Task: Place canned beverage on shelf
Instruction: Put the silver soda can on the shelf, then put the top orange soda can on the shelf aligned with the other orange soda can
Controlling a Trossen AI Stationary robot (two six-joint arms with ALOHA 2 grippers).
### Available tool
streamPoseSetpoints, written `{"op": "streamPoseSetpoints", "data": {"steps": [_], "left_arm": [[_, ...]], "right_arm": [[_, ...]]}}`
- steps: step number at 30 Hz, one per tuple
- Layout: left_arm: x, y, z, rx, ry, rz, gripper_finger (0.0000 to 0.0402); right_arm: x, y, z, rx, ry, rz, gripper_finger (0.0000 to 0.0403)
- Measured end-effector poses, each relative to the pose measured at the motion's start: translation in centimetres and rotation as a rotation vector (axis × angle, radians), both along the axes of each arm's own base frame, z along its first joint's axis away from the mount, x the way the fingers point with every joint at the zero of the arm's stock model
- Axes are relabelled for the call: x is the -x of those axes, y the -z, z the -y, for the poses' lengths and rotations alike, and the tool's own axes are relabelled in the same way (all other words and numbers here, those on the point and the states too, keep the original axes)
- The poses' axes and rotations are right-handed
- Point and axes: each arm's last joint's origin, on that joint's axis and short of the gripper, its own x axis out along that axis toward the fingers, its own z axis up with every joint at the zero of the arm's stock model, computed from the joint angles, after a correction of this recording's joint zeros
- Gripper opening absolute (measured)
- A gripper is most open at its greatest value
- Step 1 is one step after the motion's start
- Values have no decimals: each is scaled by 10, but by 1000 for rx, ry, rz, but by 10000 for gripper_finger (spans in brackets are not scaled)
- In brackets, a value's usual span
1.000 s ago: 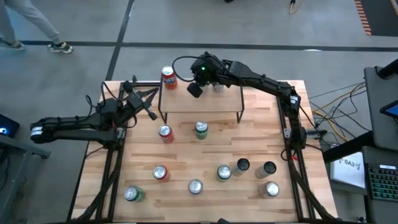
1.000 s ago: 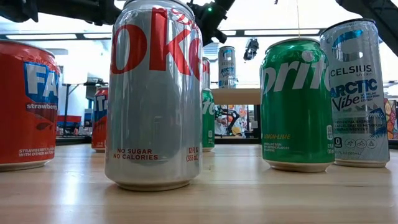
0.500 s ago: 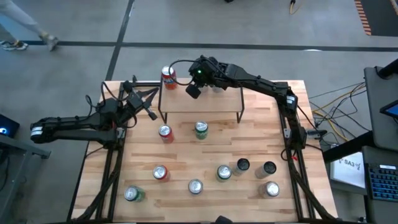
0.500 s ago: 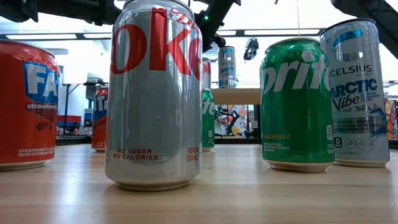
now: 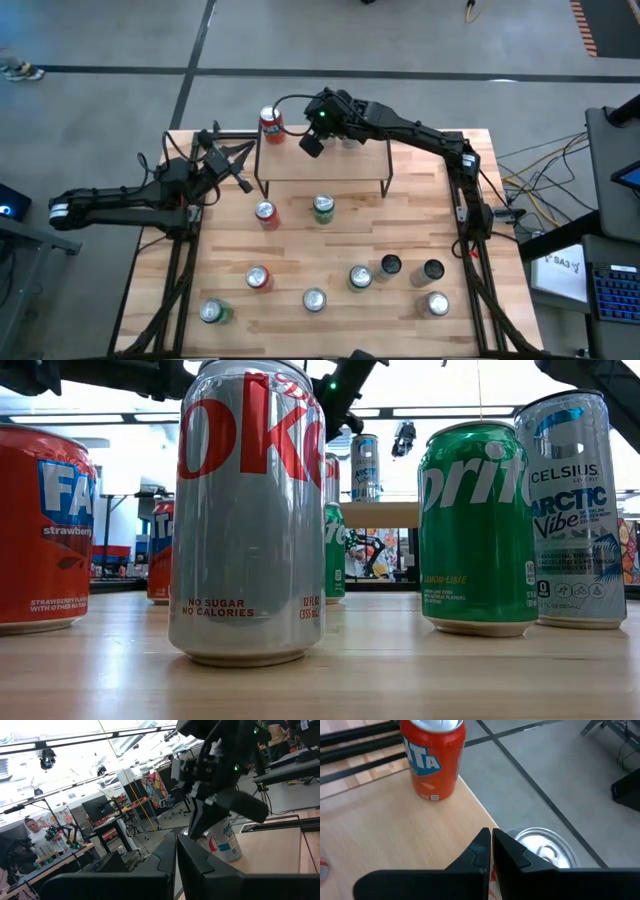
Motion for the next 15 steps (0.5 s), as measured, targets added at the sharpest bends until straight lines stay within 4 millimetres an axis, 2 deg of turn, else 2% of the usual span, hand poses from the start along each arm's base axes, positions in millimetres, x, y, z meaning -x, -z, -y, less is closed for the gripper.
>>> {"op": "streamPoseSetpoints", "data": {"steps": [6,11,15], "left_arm": [[0,-1,0,-4,0,10,0],[-4,0,1,3,72,14,0],[-10,2,3,22,173,21,0]], "right_arm": [[10,-20,-14,34,-45,8,9],[17,-43,-49,97,-167,19,9],[24,-47,-81,131,-273,-1,9]]}}
